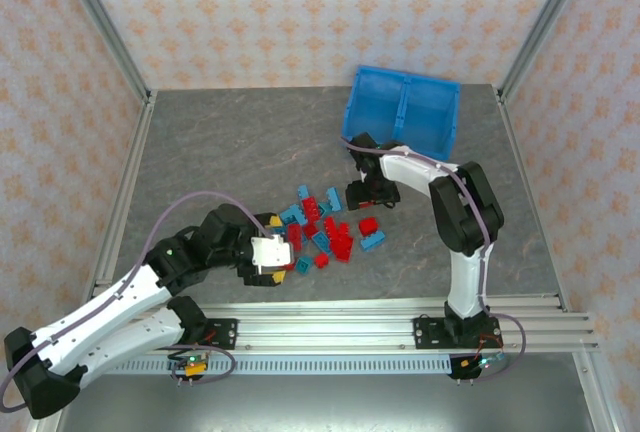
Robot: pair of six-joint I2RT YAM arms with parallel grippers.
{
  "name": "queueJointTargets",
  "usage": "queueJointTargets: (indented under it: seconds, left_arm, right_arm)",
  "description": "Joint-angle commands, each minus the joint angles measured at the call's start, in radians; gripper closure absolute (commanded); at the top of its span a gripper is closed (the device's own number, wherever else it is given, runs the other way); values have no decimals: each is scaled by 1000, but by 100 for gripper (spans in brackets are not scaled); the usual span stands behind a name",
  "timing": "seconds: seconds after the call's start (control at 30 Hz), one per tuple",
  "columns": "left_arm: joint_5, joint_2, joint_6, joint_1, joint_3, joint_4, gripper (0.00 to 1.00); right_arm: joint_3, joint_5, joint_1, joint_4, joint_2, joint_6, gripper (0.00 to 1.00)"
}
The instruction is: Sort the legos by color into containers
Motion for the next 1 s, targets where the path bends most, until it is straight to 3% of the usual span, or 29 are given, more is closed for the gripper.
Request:
queueJointTargets:
  seconds: [0.0, 0.23, 0.43, 0.57, 0.77, 0.97]
  left_arm:
    - [0, -23, 25, -4, -18, 22, 1]
    - [17, -18, 21, -3, -33, 36, 1]
    - [-6, -53, 5, -3, -44, 71, 1]
    - [-8, -128, -54, 3, -79, 183, 1]
    - [-69, -185, -114, 32, -115, 279, 0]
    - [-128, -248, -228, 80, -151, 399, 0]
  right_arm:
    - [4, 9, 3, 24, 1, -14, 26]
    - [-43, 20, 3, 68, -97, -27, 38]
    - [-98, 74, 3, 98, -264, 8, 40]
    - [-134, 163, -7, 175, -411, 69, 42]
    - [-98, 147, -167, 302, -473, 194, 42]
    - [74, 66, -366, 331, -292, 331, 42]
